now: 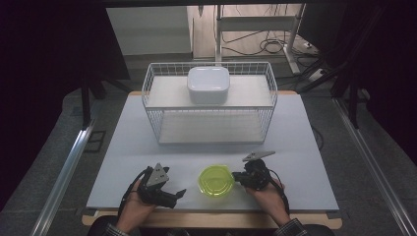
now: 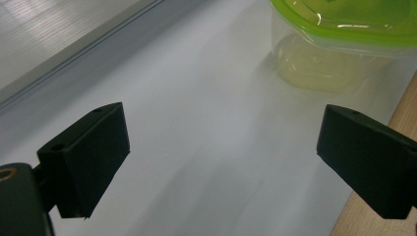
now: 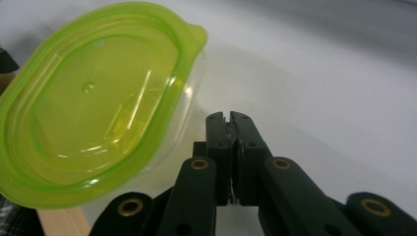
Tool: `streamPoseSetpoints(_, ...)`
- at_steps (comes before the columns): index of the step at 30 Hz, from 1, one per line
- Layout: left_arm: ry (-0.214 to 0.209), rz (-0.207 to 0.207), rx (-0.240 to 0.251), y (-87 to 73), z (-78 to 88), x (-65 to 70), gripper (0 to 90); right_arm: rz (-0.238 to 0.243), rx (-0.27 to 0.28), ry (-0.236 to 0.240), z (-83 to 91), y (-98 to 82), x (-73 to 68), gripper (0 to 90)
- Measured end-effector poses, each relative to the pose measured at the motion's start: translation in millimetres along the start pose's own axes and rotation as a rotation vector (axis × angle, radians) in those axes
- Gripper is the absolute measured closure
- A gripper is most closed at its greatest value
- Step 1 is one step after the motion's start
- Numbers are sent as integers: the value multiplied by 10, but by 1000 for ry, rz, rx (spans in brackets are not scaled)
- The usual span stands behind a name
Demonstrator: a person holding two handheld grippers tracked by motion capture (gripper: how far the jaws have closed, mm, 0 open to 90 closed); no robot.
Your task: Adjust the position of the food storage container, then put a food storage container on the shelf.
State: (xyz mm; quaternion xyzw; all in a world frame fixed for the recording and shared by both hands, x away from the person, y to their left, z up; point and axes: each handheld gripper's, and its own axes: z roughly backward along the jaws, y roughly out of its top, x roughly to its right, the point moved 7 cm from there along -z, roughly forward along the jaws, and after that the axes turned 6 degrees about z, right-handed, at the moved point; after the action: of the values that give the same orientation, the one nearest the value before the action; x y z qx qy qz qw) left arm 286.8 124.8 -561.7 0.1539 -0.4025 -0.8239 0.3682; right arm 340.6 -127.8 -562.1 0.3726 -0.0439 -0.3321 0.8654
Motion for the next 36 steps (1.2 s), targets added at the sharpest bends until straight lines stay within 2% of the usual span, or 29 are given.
streamPoseSetpoints(7,-4,10,-11,-2,14,-2,59,45,23,-77,143,0,121,754)
streamPoseSetpoints(10,-11,16,-16,-5,19,1,62,75,49,-118,233,13,168,645)
streamPoseSetpoints(16,-10,5,-21,-7,7,11,62,92,115,-149,389,21,229,428)
streamPoseSetpoints(20,-5,1,-21,-10,2,12,62,87,166,-143,470,19,263,274)
streamPoseSetpoints(28,-4,-5,-20,-11,-7,19,61,97,197,-147,487,20,279,169)
streamPoseSetpoints(36,-3,-6,-20,-16,-9,13,61,105,195,-148,450,29,259,98)
